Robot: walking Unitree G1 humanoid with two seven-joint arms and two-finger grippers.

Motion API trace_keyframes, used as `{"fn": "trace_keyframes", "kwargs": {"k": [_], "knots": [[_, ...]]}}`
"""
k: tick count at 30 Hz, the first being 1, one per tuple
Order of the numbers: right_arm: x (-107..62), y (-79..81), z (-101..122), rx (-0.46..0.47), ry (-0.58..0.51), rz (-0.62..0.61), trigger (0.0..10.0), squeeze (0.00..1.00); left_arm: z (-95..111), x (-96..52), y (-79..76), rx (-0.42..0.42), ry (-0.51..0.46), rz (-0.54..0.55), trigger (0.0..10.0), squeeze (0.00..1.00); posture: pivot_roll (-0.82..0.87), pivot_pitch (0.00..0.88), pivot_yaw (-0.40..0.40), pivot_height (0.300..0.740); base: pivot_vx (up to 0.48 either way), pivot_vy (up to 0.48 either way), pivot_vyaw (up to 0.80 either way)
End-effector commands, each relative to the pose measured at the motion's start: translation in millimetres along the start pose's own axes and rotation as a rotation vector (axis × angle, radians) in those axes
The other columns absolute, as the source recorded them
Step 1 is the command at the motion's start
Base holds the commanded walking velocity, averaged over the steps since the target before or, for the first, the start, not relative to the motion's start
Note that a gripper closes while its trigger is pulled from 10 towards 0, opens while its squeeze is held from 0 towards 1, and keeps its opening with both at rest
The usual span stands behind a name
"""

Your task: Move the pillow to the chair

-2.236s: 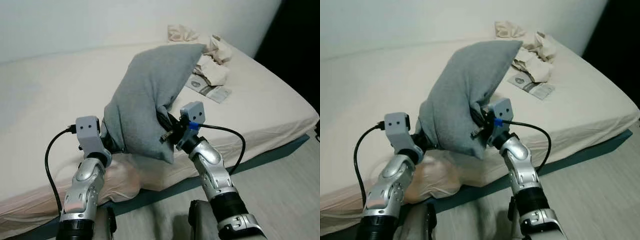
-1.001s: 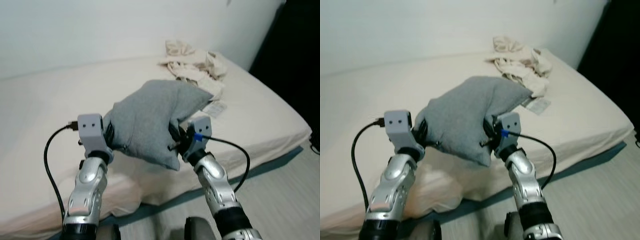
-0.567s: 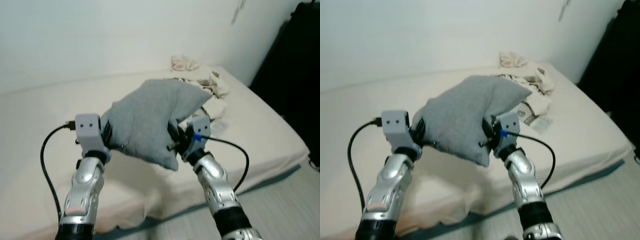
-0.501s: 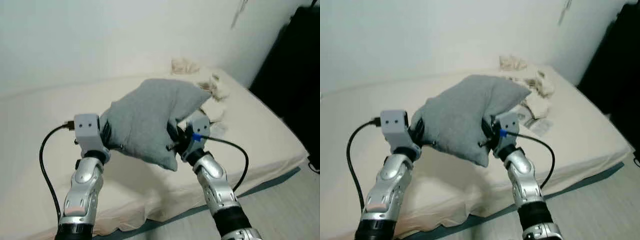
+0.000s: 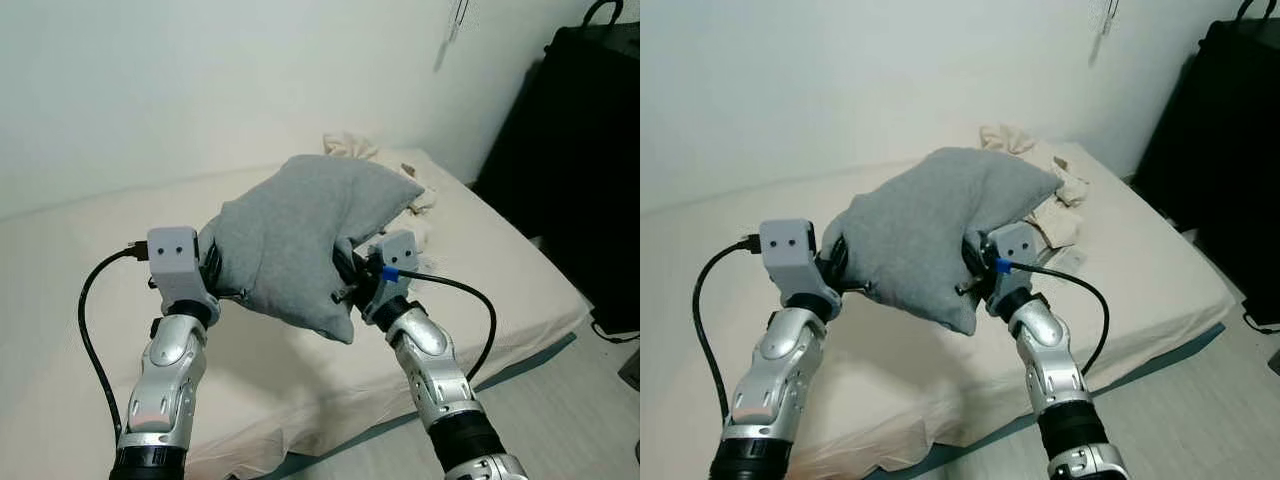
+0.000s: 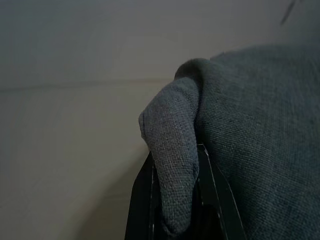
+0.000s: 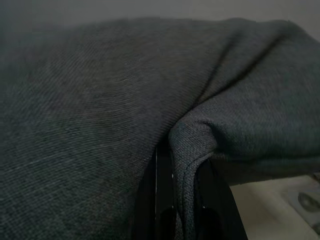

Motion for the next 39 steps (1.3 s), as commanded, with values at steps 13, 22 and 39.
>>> {"fn": "trace_keyframes", "kwargs": {"k": [13, 22, 39], "knots": [[-5.5, 32.7, -27, -0.019, 0.102, 0.138, 10.0, 0.00, -5, -5.4, 0.8, 0.011, -0.006, -0.005, 10.0, 0.00, 0.07, 0.071, -0.049, 0.740, 0.000, 0.000, -0.46], [-2.6, 33.1, -25, -0.021, 0.096, 0.141, 10.0, 0.00, -5, -4.5, -0.2, 0.011, -0.006, -0.009, 10.0, 0.00, 0.07, 0.072, -0.049, 0.740, 0.000, 0.000, -0.80], [-3.1, 35.6, -25, -0.029, 0.095, 0.157, 10.0, 0.00, -7, -8.4, 2.7, 0.016, -0.004, -0.001, 10.0, 0.00, 0.07, 0.073, -0.059, 0.740, 0.000, 0.000, -0.80]]}}
Point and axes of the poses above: a point about 5 cm out from each wrist's last joint towards the gripper, its own x axis pointing out of the wrist towards the gripper, its own z axis along the axis of the wrist's last joint, y = z × x, the point moved 6 cm from there along x, pointing out of the wrist towards the gripper, and after that the axes turned 13 degrees about -x, right-handed, at the moved point
